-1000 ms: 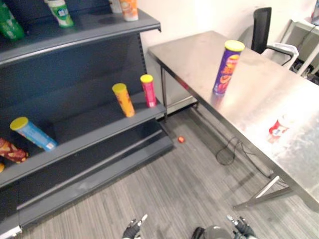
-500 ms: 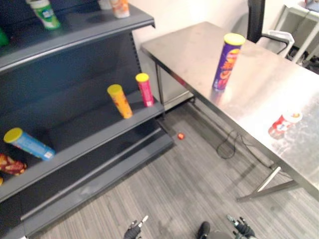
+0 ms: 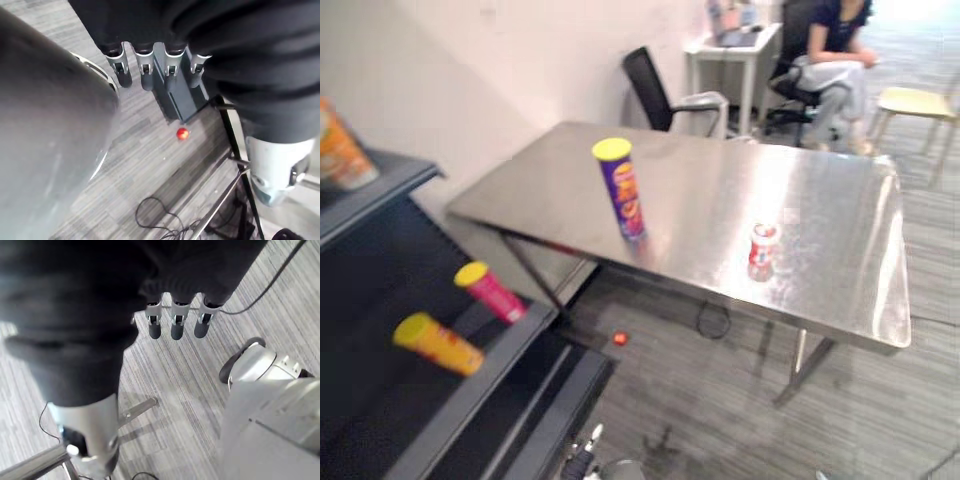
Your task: Put the gum and the chips on the shelf.
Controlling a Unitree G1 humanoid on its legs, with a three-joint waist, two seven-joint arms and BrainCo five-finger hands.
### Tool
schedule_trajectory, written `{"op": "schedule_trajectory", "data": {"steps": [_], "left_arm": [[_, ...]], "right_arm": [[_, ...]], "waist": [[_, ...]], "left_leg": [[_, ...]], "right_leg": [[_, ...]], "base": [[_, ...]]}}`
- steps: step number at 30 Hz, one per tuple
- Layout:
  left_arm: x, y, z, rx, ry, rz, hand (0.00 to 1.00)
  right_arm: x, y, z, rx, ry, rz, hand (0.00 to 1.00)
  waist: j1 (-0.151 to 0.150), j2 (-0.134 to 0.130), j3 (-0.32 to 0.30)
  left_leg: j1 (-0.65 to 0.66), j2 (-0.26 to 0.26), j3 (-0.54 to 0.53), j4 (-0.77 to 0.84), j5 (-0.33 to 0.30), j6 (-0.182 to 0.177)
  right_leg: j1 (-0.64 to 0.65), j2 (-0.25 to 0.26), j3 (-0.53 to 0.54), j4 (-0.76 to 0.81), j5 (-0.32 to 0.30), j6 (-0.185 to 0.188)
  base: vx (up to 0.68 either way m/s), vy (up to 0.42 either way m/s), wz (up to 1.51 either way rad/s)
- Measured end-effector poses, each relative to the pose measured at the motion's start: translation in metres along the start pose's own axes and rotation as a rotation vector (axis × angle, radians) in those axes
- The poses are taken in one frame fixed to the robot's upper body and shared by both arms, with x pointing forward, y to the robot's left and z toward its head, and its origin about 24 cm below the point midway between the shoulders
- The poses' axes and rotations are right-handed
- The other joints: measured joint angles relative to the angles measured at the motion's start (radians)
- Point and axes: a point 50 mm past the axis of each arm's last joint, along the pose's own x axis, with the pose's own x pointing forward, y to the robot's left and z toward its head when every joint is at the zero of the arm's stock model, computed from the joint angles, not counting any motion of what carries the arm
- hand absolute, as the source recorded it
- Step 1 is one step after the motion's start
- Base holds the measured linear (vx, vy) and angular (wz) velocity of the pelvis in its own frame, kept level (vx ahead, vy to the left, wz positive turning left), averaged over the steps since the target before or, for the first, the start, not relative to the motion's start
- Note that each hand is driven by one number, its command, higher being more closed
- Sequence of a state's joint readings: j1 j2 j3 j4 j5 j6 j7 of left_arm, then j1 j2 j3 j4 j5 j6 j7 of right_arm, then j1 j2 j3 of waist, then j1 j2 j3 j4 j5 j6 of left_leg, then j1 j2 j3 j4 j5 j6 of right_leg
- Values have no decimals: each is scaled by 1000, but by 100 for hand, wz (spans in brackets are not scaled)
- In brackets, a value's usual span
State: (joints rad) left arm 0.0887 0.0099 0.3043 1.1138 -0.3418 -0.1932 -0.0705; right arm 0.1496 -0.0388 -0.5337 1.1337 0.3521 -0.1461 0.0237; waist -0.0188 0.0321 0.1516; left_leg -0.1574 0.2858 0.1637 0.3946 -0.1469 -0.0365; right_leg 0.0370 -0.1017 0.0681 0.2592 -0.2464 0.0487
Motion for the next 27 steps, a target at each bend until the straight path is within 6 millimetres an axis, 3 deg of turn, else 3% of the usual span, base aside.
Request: {"op": "schedule_trajectory", "data": {"steps": [2, 3, 4, 7, 11, 13, 18, 23, 27], "left_arm": [[-2, 0, -6, -6, 16, 2, 0], [-4, 5, -8, -20, 20, 19, 0], [-5, 14, -8, -16, 22, 43, 0], [-6, 23, -9, 15, 38, 67, 0], [-5, 18, -15, 99, 86, 46, 0], [-5, 18, -17, 160, 104, 33, 0], [-4, 11, -18, 243, 128, -7, 0], [-3, 9, -19, 270, 133, -29, 0], [-3, 10, -17, 253, 129, -30, 0]], "right_arm": [[-1, -2, -2, -10, 2, -2, 0], [-3, -2, -9, -5, 23, -3, 0], [-6, 2, -23, 5, 65, 10, 0], [-9, 1, -31, 26, 89, -2, 0], [-5, 5, -23, 33, 65, -1, 0], [-5, 4, -22, 45, 69, -11, 0], [-1, -6, -12, 7, 69, -34, 0], [-1, -14, -10, 5, 75, -58, 0], [0, -22, -4, 133, 52, -112, 0]], "waist": [[-2, 15, -17], [-2, 5, -40], [-5, -29, -72], [-6, -57, -115], [-5, -38, -137], [-5, -32, -145], [-2, 9, -145], [-3, 9, -133], [-1, 0, -129]], "left_leg": [[20, -13, -30, -137, 51, 13], [34, -39, -9, -128, 61, -98], [39, -72, 36, -126, 34, -92], [65, -110, 112, -113, -18, -79], [128, -135, 194, -176, -23, -67], [149, -143, 209, -199, -23, -67], [201, -127, 239, -256, -5, -64], [225, -133, 236, -275, 2, -71], [230, -144, 235, -329, 28, -82]], "right_leg": [[-4, -11, 43, 17, -30, 50], [-5, -45, 73, 26, -41, 78], [-14, -86, 73, 9, -14, 84], [-7, -142, 65, -68, 74, 82], [-19, -156, 97, -148, 202, 83], [-29, -161, 89, -155, 222, 90], [-24, -146, -148, -198, 296, 86], [9, -146, -168, -260, 301, 88], [3, -145, -200, -301, 301, 88]], "base": [[264, 438, -73], [291, 418, -62], [291, 383, -64], [257, 320, -63], [145, 223, -64], [103, 88, -55], [59, -18, -37], [-12, -45, -16], [-128, -87, -10]]}}
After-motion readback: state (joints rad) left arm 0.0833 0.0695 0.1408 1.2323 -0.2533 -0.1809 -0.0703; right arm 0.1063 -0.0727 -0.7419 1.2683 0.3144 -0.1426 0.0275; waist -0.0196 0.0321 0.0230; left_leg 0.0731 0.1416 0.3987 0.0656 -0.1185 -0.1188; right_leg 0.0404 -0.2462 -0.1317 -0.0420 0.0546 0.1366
